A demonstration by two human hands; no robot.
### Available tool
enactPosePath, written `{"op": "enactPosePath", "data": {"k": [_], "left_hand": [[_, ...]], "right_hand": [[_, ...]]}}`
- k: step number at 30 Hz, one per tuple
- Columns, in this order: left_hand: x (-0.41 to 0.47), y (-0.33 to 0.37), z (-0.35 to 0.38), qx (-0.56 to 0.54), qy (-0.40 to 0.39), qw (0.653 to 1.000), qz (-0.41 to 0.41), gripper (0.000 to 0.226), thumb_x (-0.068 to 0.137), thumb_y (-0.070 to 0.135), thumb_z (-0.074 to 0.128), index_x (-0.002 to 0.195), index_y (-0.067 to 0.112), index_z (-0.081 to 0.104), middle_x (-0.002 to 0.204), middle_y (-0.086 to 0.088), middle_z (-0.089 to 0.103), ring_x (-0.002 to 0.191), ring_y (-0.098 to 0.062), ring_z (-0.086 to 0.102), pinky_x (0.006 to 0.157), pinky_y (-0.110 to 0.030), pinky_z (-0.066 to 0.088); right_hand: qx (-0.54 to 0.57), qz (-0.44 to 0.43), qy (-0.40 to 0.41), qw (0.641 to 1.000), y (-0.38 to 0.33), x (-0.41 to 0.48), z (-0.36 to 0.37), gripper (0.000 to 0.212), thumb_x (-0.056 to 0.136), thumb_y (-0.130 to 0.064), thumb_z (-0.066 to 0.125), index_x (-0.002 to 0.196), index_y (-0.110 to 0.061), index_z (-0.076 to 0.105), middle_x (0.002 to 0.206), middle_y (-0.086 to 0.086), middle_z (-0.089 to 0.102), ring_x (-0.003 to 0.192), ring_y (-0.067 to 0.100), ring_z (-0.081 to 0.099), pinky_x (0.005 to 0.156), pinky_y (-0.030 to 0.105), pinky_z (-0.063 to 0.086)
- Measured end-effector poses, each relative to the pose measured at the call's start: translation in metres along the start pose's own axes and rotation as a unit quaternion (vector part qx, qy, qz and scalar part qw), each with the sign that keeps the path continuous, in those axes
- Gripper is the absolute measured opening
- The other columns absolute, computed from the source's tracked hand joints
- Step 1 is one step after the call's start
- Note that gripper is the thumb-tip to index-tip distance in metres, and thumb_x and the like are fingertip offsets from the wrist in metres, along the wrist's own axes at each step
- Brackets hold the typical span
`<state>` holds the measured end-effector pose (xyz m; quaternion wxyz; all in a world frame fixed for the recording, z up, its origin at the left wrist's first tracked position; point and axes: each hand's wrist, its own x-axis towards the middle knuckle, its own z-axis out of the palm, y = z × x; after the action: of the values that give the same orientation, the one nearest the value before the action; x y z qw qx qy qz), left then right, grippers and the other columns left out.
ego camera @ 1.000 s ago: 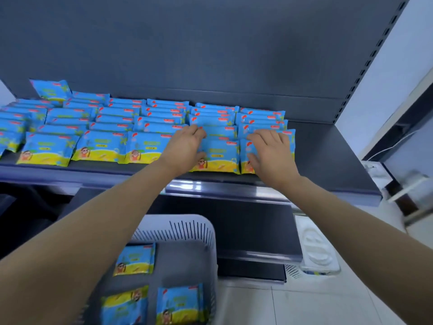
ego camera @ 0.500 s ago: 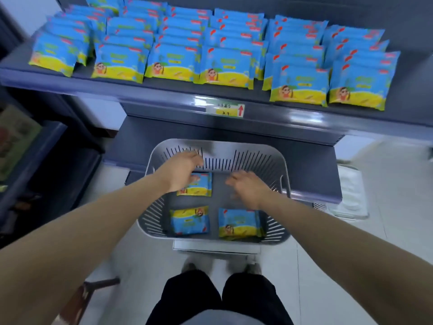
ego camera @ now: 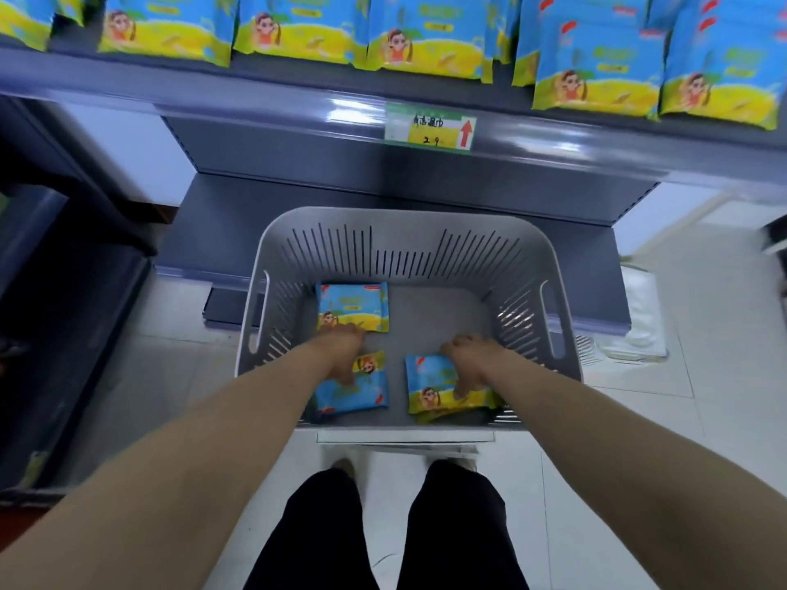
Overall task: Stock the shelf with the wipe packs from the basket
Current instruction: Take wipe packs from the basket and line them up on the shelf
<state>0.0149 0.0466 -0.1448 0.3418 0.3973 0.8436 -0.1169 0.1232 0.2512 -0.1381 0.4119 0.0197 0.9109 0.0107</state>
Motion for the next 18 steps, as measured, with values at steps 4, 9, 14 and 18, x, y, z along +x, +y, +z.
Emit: {"op": "enactPosePath", "data": {"k": [4,9,14,18], "left_hand": [[0.01,0.002,0.004,0.07,-0.033,0.997,0.001,0.073,0.07,0.036,0.077,0.128,0.009,0.043,0.132,-0.012,0.047,0.118,-0.029,0.047,0.096,-0.036,0.039],[0.016,0.002,0.0,0.05,-0.067,0.996,-0.013,0.063,0.073,0.031,0.076,0.125,0.009,0.047,0.126,-0.01,0.055,0.112,-0.025,0.054,0.085,-0.031,0.044],[0.015,0.002,-0.002,0.015,-0.1,0.994,-0.038,0.049,0.072,0.03,0.077,0.114,0.01,0.06,0.116,-0.007,0.062,0.104,-0.023,0.059,0.078,-0.029,0.046],[0.01,0.008,-0.005,-0.014,-0.11,0.993,-0.038,0.054,0.07,0.029,0.079,0.114,0.006,0.059,0.116,-0.009,0.063,0.104,-0.024,0.06,0.085,-0.032,0.048]], "right_hand": [[-0.013,0.019,0.01,1.0,0.008,0.006,0.004,0.071,0.077,-0.027,0.072,0.137,-0.015,0.038,0.138,0.013,0.04,0.129,0.031,0.036,0.104,0.042,0.035],[-0.02,0.027,0.014,0.999,0.009,0.01,0.0,0.07,0.071,-0.03,0.078,0.13,-0.011,0.045,0.132,0.013,0.047,0.123,0.03,0.043,0.097,0.037,0.041],[0.005,0.03,0.004,1.0,0.009,0.004,-0.01,0.058,0.075,-0.03,0.075,0.125,-0.011,0.054,0.127,0.014,0.05,0.116,0.03,0.052,0.093,0.033,0.047],[0.078,0.02,0.039,0.996,0.015,-0.007,-0.03,0.045,0.077,-0.02,0.072,0.119,-0.012,0.057,0.121,0.014,0.06,0.11,0.03,0.057,0.087,0.033,0.048]]}}
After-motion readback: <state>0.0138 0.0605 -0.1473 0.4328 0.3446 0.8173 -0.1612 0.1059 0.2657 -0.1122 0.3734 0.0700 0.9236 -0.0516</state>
